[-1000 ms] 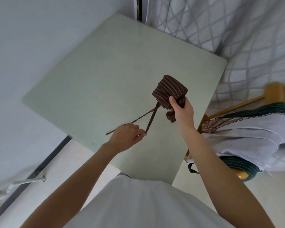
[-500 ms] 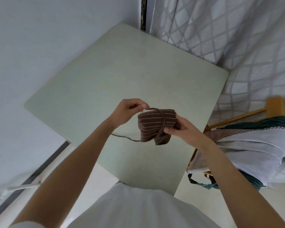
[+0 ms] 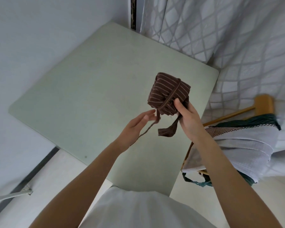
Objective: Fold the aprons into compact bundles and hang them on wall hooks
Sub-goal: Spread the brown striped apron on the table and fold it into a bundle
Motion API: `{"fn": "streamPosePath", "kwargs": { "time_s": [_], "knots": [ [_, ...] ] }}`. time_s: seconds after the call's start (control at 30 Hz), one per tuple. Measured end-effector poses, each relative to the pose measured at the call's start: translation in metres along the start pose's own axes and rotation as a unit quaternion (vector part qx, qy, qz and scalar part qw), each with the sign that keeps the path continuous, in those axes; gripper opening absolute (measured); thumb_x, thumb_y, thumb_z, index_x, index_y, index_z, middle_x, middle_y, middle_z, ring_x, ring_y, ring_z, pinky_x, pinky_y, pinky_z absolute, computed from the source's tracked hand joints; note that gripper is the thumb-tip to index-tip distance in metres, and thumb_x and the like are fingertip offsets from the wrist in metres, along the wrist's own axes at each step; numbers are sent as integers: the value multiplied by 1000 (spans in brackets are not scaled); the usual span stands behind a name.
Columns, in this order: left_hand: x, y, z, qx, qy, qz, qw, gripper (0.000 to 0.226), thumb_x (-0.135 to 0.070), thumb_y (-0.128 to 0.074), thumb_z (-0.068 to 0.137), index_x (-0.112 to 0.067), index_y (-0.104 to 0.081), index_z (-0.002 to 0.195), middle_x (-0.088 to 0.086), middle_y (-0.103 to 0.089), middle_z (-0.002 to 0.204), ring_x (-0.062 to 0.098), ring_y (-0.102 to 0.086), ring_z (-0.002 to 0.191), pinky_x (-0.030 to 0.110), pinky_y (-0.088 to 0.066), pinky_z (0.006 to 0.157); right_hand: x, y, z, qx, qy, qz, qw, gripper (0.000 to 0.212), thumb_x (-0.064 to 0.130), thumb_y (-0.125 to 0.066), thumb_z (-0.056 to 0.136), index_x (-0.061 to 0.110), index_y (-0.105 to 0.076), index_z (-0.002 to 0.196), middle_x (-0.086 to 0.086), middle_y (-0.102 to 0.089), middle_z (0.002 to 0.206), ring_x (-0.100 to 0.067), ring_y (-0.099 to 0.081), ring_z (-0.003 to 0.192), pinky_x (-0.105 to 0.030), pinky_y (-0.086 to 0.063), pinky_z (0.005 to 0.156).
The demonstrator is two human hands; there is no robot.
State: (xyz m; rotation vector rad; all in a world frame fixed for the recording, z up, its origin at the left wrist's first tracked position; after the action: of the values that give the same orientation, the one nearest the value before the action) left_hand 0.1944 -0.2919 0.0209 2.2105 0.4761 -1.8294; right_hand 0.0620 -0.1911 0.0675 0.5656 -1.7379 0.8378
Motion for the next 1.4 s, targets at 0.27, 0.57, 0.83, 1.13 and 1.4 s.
{"fn": "streamPosePath", "kwargs": {
  "time_s": [0.27, 0.57, 0.83, 1.13, 1.4],
  "knots": [
    [11, 27, 9, 98, 47, 104, 989, 28, -15, -42, 99, -21, -68, 90, -1, -49, 66, 6, -51, 64, 19, -44, 71, 3, 15, -14, 71, 4, -38, 997, 54, 41, -73, 74, 23, -55, 122, 3, -64, 119, -18, -54, 120, -31, -43, 100],
    [-37, 46, 39, 148, -23, 656, 740, 27, -47, -48, 92, -27, -67, 97, -10, -68, 91, 13, -61, 86, 27, -42, 72, -51, 0, -19, 212, -89, -507, 830, 30, 32, -67, 85, 20, -54, 111, 4, -66, 92, -10, -63, 80, -19, -46, 68],
    [-13, 47, -7, -185, -59, 470, 861, 24, -35, -49, 96, -20, -66, 88, -6, -66, 73, 13, -62, 60, 34, -52, 60, -97, -36, 1, -112, -169, -48, 978, 24, 24, -64, 88, 9, -61, 107, -8, -69, 101, -21, -64, 91, -26, -50, 77],
    [61, 89, -16, -305, -23, 257, 917, 18, -16, -70, 82, -16, -74, 99, -4, -70, 92, 0, -61, 73, 5, -45, 70, -160, -63, 28, -62, -299, -5, 952, 33, 28, -65, 86, 13, -59, 115, -5, -68, 110, -19, -62, 105, -32, -46, 92],
    [125, 72, 25, -234, -14, 307, 922, 20, -8, -70, 81, -16, -74, 99, -1, -68, 95, 10, -63, 75, 21, -52, 69, -175, -17, 57, -119, -155, -540, 819, 57, 47, -74, 73, 10, -59, 114, -7, -45, 117, -21, -45, 110, -34, -42, 96]
  ]
}}
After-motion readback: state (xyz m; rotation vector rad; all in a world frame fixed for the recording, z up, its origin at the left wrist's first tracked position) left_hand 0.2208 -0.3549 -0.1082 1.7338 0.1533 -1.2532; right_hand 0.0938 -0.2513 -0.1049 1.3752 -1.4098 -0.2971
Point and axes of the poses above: each hand's wrist, its own z-axis towards the middle knuckle, its own y-axis out of the back of the hand, x = y × z, the point moved 4 cm from there along z, towards the middle knuckle
